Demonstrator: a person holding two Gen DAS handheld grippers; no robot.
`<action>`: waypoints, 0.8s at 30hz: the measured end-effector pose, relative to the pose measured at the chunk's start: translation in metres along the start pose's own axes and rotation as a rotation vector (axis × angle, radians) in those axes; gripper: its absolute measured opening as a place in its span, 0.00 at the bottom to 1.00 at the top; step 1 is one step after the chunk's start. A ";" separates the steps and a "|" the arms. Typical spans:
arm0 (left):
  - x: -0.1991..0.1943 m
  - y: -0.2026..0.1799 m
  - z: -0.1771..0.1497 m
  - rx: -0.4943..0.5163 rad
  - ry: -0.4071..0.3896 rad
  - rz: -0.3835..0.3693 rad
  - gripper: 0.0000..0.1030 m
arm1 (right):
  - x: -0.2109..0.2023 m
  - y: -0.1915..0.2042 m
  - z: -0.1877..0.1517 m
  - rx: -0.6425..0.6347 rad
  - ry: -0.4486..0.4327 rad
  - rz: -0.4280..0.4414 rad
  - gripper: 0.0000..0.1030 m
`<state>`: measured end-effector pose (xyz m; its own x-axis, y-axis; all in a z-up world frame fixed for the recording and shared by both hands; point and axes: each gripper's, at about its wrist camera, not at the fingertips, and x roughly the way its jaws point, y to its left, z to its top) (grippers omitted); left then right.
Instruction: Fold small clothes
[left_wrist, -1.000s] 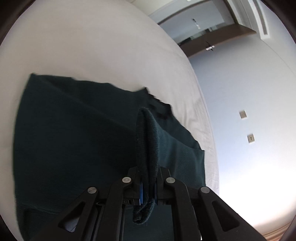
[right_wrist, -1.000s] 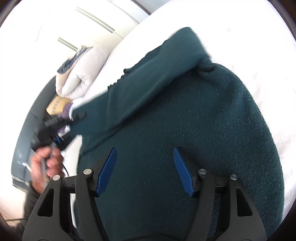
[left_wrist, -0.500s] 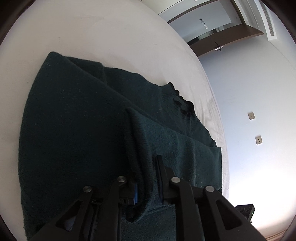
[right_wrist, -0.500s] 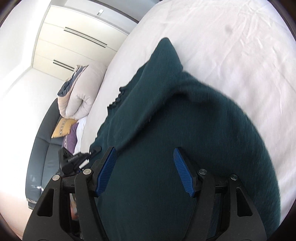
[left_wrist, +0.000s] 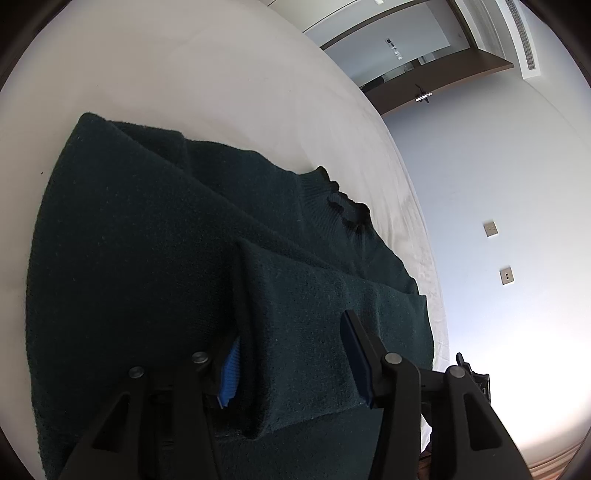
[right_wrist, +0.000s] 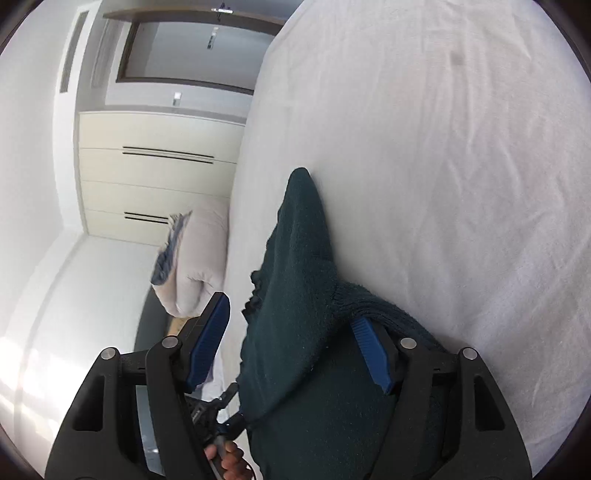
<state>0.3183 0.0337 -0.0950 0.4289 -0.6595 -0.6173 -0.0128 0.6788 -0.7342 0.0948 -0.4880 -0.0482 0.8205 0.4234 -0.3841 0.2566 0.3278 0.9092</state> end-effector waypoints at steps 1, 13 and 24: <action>0.000 0.000 0.000 -0.001 -0.001 0.000 0.50 | 0.001 0.002 -0.002 -0.021 -0.001 -0.002 0.64; -0.048 -0.045 -0.004 0.130 -0.175 0.093 0.64 | -0.035 0.024 -0.022 -0.056 0.035 -0.039 0.67; 0.020 -0.060 -0.021 0.253 -0.028 0.107 0.66 | -0.040 0.039 -0.012 -0.091 0.044 -0.020 0.71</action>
<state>0.3088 -0.0276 -0.0692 0.4620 -0.5728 -0.6771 0.1653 0.8057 -0.5688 0.0661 -0.4821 0.0011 0.7921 0.4519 -0.4104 0.2236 0.4108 0.8839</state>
